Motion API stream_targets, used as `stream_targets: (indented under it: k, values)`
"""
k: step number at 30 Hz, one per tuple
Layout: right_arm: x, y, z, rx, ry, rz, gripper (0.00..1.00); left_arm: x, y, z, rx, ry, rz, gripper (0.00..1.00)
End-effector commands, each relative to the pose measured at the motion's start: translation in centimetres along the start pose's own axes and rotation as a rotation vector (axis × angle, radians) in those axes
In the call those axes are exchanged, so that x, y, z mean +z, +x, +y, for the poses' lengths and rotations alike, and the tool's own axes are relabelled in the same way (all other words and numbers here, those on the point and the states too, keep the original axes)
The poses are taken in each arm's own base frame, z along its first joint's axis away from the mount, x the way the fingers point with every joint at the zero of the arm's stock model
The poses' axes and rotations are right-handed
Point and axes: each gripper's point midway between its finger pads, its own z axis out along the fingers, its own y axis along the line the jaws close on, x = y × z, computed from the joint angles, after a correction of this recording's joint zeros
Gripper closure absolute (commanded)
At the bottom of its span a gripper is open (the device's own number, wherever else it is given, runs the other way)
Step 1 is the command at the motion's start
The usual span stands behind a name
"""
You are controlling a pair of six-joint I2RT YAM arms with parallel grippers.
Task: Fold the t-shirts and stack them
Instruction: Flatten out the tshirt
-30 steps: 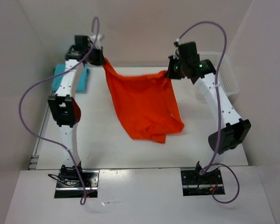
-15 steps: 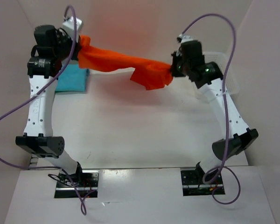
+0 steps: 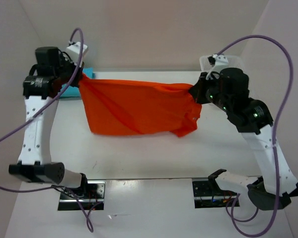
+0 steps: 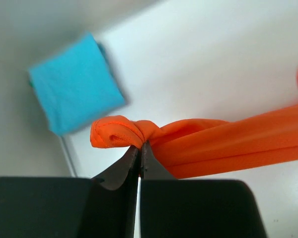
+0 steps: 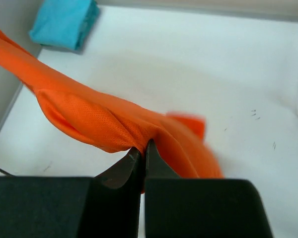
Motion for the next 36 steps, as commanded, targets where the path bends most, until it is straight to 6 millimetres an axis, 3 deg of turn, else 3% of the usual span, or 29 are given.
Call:
stream_targets:
  k: [1, 4, 7, 9, 12, 15, 17, 19, 21, 22, 23, 25, 26, 27, 29, 30, 31, 32, 33, 34, 35, 36]
  values:
    - [-3.1, -2.0, 0.1, -0.029, -0.006, -0.075, 1.0, -7.9, -2.7, 1.0, 0.014, -0.103, -0.124, 1.0]
    - [-5.5, -3.3, 0.1, -0.047, -0.005, -0.108, 1.0, -10.4, -3.0, 2.0, 0.003, -0.158, -0.155, 1.0]
    - [-7.3, -4.7, -0.2, -0.054, 0.011, -0.15, 1.0, -11.4, -3.2, 2.3, -0.013, -0.163, -0.174, 1.0]
    - [-6.6, -4.2, -0.7, -0.064, 0.039, -0.127, 1.0, -11.3, -3.4, 1.9, -0.01, -0.136, -0.185, 1.0]
    - [-4.0, -2.7, -0.9, -0.058, 0.053, -0.071, 1.0, -10.6, -2.8, 1.4, -0.015, -0.107, -0.17, 1.0]
    - [-0.2, -1.5, -1.1, -0.053, 0.073, -0.03, 1.0, -8.0, -1.3, 1.4, -0.035, -0.067, -0.11, 1.0]
    - [3.1, -0.6, -1.2, -0.048, 0.085, 0.013, 1.0, -5.1, 0.3, 1.3, -0.054, -0.031, -0.051, 1.0]
    - [6.9, 1.7, -2.3, -0.04, 0.134, 0.084, 1.0, -2.7, 1.0, 1.8, -0.071, -0.023, -0.034, 1.0]
    - [9.8, 2.3, -4.4, 0.009, 0.185, 0.085, 1.0, 0.7, 3.1, 2.1, -0.099, -0.008, 0.029, 1.0]
    - [11.1, 2.7, -5.1, 0.015, 0.2, 0.094, 1.0, 1.9, 3.2, 2.4, -0.108, -0.009, 0.027, 1.0]
    - [13.4, 3.2, -5.6, 0.031, 0.214, 0.109, 1.0, 3.2, 3.8, 2.5, -0.123, -0.001, 0.047, 1.0]
    - [15.9, 4.4, -6.7, 0.041, 0.249, 0.138, 1.0, 6.9, 5.4, 2.7, -0.146, 0.017, 0.104, 1.0]
    - [18.3, 6.0, -7.3, 0.036, 0.271, 0.185, 1.0, 7.9, 5.5, 3.0, -0.158, 0.018, 0.108, 1.0]
    - [19.5, 5.7, -7.3, 0.026, 0.27, 0.184, 1.0, 9.8, 6.3, 3.2, -0.167, 0.029, 0.135, 1.0]
    - [23.1, 7.1, -8.7, 0.014, 0.331, 0.224, 1.0, 11.8, 6.4, 3.8, -0.178, 0.029, 0.138, 1.0]
    - [24.1, 7.5, -9.2, 0.008, 0.355, 0.233, 1.0, 13.9, 7.3, 4.0, -0.197, 0.039, 0.165, 1.0]
    - [25.0, 6.2, -10.1, 0.017, 0.402, 0.198, 1.0, 14.4, 6.2, 4.6, -0.202, 0.029, 0.142, 1.0]
    - [26.0, 6.2, -10.2, 0.017, 0.403, 0.199, 1.0, 15.2, 5.9, 5.0, -0.2, 0.026, 0.135, 1.0]
    - [27.7, 7.7, -11.7, 0.036, 0.442, 0.239, 1.0, 17.0, 6.7, 5.2, -0.221, 0.032, 0.154, 1.0]
    - [28.3, 7.4, -12.9, 0.073, 0.479, 0.229, 1.0, 17.7, 6.7, 5.3, -0.235, 0.032, 0.156, 1.0]
    - [29.0, 5.5, -13.0, 0.084, 0.476, 0.185, 1.0, 19.4, 7.6, 5.4, -0.249, 0.037, 0.173, 1.0]
    - [30.3, 6.8, -13.4, 0.093, 0.486, 0.215, 0.97, 19.8, 6.6, 6.0, -0.243, 0.029, 0.15, 1.0]
